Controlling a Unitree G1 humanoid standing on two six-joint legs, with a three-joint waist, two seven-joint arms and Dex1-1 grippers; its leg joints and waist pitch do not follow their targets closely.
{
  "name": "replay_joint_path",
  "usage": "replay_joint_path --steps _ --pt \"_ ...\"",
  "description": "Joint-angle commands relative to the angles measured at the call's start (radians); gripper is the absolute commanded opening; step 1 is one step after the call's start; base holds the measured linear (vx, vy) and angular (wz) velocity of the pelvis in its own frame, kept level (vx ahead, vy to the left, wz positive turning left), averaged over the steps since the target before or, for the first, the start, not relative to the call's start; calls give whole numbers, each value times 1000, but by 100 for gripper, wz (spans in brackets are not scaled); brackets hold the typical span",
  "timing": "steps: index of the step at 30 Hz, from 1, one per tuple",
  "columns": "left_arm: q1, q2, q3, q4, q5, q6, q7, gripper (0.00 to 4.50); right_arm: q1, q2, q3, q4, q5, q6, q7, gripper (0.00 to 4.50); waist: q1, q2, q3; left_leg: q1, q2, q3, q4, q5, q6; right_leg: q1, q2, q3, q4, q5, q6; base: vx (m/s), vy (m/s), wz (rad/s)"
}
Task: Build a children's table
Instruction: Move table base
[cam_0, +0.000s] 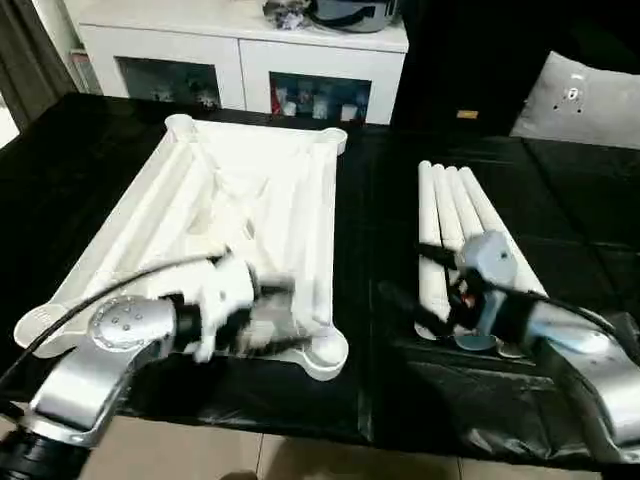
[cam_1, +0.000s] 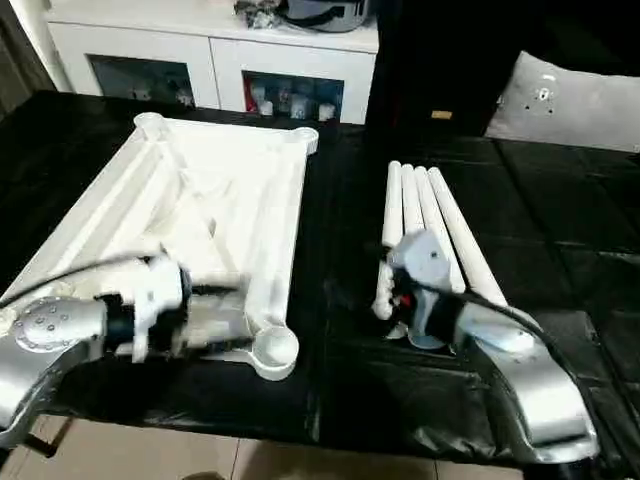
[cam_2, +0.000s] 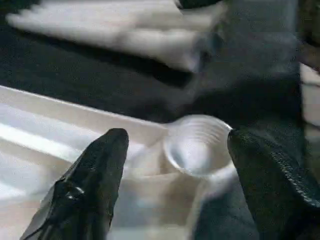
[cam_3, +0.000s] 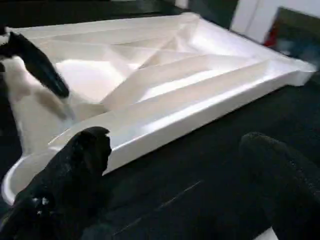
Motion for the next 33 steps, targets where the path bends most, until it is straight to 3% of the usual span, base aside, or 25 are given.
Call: replay_joint_path --steps 1,2,3,8,11,16,20,25,33 --pt "-34 26 -38 32 9 -4 -67 324 15 -26 35 -28 4 -7 57 450 3 -1 -46 0 77 -15 -93 -80 70 39 -76 39 -63 -25 -254 0 0 0" --pt "-40 32 -46 43 19 -14 -80 318 17 -31 46 -30 -8 -19 60 450 2 1 -44 1 79 -14 -96 -107 61 35 -77 40 -66 -66 -257 0 0 0" --pt "-45 38 -56 61 36 -34 -96 309 23 -38 60 -35 -16 -26 66 450 3 -8 -42 0 81 -13 -98 -120 53 35 -78 40 -69 -95 -255 0 0 0" --pt "-56 61 -76 103 80 -77 -112 269 31 -48 85 -47 0 -5 91 450 6 -7 -41 2 83 -14 -102 -143 32 33 -79 42 -72 -150 -241 0 0 0" --pt "-60 70 -81 134 100 -100 -105 236 40 -71 114 -48 -12 -12 119 450 5 -3 -41 3 84 -14 -102 -147 28 31 -77 42 -71 -139 -240 0 0 0" --pt "-75 64 -94 182 126 -143 -111 199 53 -97 130 -47 -20 -20 147 450 6 -4 -43 2 86 -13 -101 -133 32 33 -78 42 -67 -81 -256 0 0 0" --pt "-110 41 -103 249 146 -190 -107 159 67 -108 123 -52 -17 -22 139 450 8 6 -42 5 87 -14 -103 -160 18 32 -79 42 -70 -100 -263 0 0 0" --pt "-126 41 -103 292 157 -216 -117 120 73 -106 127 -61 -10 -18 135 450 6 3 -45 2 87 -14 -101 -138 21 36 -80 42 -64 -49 -270 0 0 0" --pt "-147 44 -103 346 177 -249 -130 59 73 -101 138 -58 -10 -19 131 450 8 3 -41 6 90 -13 -104 -178 16 32 -82 43 -70 -110 -271 0 0 0"
